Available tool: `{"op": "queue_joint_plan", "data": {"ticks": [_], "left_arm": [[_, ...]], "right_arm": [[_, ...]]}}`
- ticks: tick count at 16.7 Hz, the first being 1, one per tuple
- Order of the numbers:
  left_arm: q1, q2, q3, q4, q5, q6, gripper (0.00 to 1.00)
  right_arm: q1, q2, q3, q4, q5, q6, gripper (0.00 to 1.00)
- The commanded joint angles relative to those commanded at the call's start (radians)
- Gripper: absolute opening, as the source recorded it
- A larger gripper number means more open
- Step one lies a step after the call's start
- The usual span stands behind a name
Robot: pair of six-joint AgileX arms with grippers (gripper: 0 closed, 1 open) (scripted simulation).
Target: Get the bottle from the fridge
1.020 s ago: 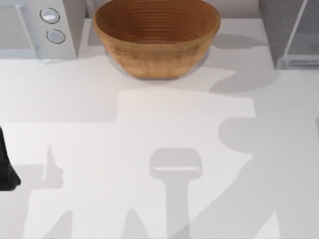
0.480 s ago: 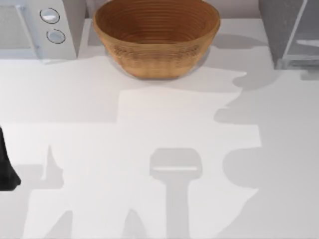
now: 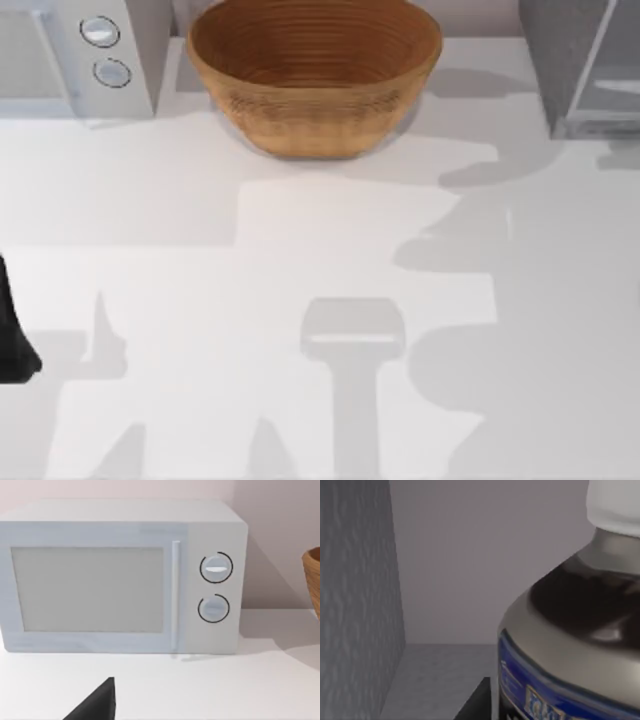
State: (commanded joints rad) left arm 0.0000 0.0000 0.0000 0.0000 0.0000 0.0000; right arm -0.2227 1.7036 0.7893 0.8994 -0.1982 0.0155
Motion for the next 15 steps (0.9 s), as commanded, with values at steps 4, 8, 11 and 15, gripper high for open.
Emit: {"op": "queue_joint_plan", "data": {"ticks": [4,8,11,15], "left_arm": [[0.000,0.000,0.000,0.000,0.000,0.000,1.00],[0.000,0.000,0.000,0.000,0.000,0.000,1.00],[0.000,0.000,0.000,0.000,0.000,0.000,1.00],[0.000,0.000,0.000,0.000,0.000,0.000,1.00]], "right_arm": [[0.037,-0.293,-0.131,-0.150,0.035,-0.006,0.00],[0.085,-0.718,-0.318,-0.361,0.079,-0.008,0.00],[0.125,-1.057,-0.471,-0.534,0.114,-0.008,0.00],[0.176,-1.433,-0.649,-0.737,0.158,-0.010,0.00]]}}
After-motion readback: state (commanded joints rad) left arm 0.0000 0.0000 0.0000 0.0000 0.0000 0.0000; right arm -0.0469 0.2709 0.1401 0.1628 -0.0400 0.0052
